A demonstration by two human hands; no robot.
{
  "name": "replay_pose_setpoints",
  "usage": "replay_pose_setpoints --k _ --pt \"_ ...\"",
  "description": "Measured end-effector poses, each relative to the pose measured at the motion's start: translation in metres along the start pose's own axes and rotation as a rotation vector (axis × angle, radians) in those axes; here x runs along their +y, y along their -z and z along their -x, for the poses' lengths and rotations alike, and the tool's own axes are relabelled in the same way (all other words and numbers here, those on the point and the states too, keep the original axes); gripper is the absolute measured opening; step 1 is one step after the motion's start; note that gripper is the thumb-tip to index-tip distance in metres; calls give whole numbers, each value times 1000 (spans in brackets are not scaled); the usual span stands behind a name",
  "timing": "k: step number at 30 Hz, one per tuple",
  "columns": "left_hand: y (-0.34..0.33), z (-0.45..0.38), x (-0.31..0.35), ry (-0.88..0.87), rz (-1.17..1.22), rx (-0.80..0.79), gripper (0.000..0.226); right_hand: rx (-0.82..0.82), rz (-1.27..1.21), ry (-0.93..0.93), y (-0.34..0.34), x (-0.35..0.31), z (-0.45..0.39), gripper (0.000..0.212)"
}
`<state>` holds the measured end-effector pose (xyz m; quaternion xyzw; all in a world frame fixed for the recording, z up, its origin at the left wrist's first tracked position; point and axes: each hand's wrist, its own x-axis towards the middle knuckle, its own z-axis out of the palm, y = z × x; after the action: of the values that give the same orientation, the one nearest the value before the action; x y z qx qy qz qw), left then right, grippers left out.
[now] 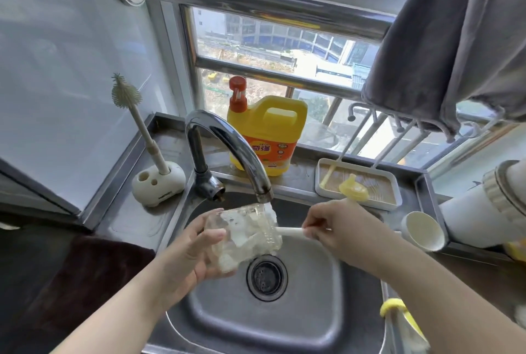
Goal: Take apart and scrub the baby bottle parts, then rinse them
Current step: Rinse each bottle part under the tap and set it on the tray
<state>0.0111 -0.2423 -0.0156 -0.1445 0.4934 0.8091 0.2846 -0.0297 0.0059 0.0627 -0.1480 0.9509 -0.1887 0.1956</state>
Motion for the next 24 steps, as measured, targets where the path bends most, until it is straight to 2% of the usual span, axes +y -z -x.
replay_pose_setpoints --k 5,8,11,12,13,15,18,20,22,24 --pt "3 0 1 44 37 -30 103 60 -142 57 -15 -6 2 7" --pt "10 0 5 117 89 -67 94 84 -190 59 -22 -5 4 6" --pt "5 1 10 247 69 -62 57 92 -127 92 -26 -6 4 7" --pt "4 0 10 305 9 -31 56 90 -85 106 -27 -6 4 8" --pt "4 -1 10 362 -50 9 64 87 -61 118 -27 -6 5 8" --pt "4 -1 9 412 -71 20 69 70 -60 152 -27 -7 7 7" --pt "3 4 9 333 -21 -30 56 -14 -42 163 -19 -6 12 8" --pt "4 7 6 247 -29 -66 61 -86 57 87 -6 -1 13 11" --pt "5 6 1 185 -2 -60 70 -27 131 18 3 2 8 12" --pt "4 2 0 148 54 -6 84 73 142 34 -4 -6 3 14"
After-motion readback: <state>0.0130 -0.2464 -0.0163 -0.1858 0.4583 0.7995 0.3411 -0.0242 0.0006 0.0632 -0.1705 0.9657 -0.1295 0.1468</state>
